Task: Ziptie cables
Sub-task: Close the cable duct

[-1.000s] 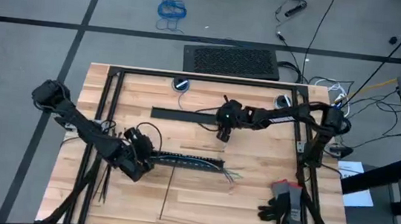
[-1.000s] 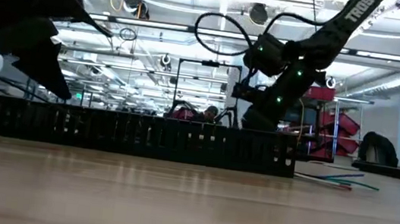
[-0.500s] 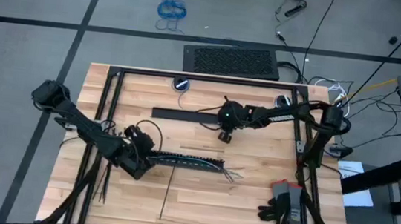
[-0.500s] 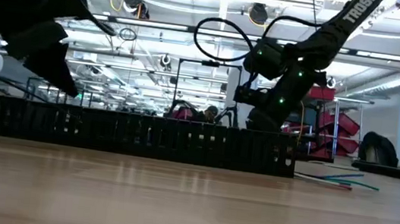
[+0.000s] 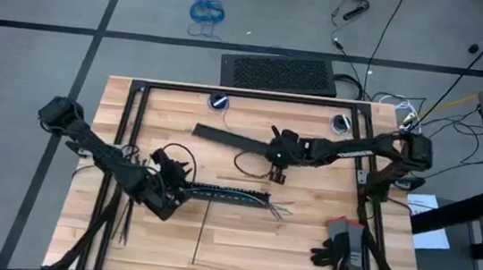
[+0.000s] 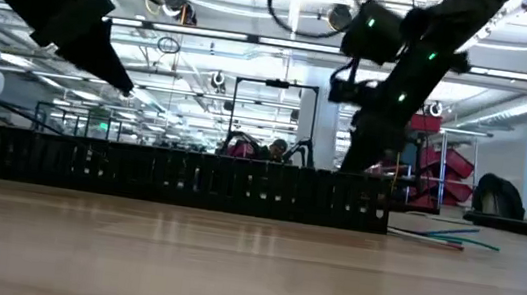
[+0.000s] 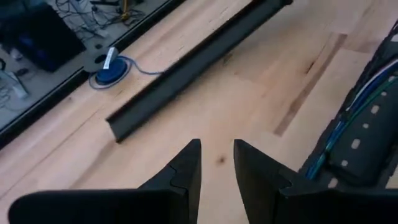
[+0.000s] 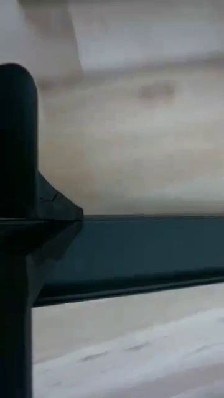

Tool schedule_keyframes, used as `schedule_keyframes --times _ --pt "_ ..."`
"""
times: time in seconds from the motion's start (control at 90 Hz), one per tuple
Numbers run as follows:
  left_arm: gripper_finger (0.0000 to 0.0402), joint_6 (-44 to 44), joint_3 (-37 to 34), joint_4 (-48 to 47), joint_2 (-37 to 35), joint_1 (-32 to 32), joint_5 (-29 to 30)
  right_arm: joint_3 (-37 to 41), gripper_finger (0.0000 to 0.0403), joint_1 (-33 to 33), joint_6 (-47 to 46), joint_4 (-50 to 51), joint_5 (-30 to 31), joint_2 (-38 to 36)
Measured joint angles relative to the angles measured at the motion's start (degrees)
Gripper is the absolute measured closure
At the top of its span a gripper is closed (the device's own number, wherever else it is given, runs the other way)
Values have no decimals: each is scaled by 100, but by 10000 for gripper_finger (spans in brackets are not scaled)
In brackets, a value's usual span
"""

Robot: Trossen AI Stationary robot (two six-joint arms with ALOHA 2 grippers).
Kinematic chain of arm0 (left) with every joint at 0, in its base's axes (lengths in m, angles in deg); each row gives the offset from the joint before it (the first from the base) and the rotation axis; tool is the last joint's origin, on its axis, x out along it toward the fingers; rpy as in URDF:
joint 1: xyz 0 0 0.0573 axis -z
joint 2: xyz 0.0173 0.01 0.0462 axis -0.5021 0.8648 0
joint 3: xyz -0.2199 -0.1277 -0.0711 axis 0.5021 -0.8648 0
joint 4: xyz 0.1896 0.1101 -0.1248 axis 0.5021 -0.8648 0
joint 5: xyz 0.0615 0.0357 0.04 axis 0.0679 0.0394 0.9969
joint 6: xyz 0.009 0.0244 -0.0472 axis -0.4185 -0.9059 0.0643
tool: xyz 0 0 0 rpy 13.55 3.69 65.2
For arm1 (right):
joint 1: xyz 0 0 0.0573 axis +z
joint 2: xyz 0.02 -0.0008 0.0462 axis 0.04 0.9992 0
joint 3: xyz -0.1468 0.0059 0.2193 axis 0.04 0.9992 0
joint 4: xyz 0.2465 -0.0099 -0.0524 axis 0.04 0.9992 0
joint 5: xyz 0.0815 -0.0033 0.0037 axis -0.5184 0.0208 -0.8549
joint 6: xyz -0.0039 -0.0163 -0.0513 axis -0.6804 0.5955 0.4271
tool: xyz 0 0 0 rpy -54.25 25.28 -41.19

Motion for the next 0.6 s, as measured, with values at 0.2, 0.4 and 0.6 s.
schedule_keyframes --times 0.2,0.4,0.6 --pt "308 136 -3 220 11 70 -48 -7 402 690 -387 475 -14 -646" --pt "308 -1181 -15 1403 374 501 -17 -9 402 1241 -731 503 675 -1191" --pt "308 -1598 -26 1337 975 487 288 -11 402 1364 -979 436 714 -1593"
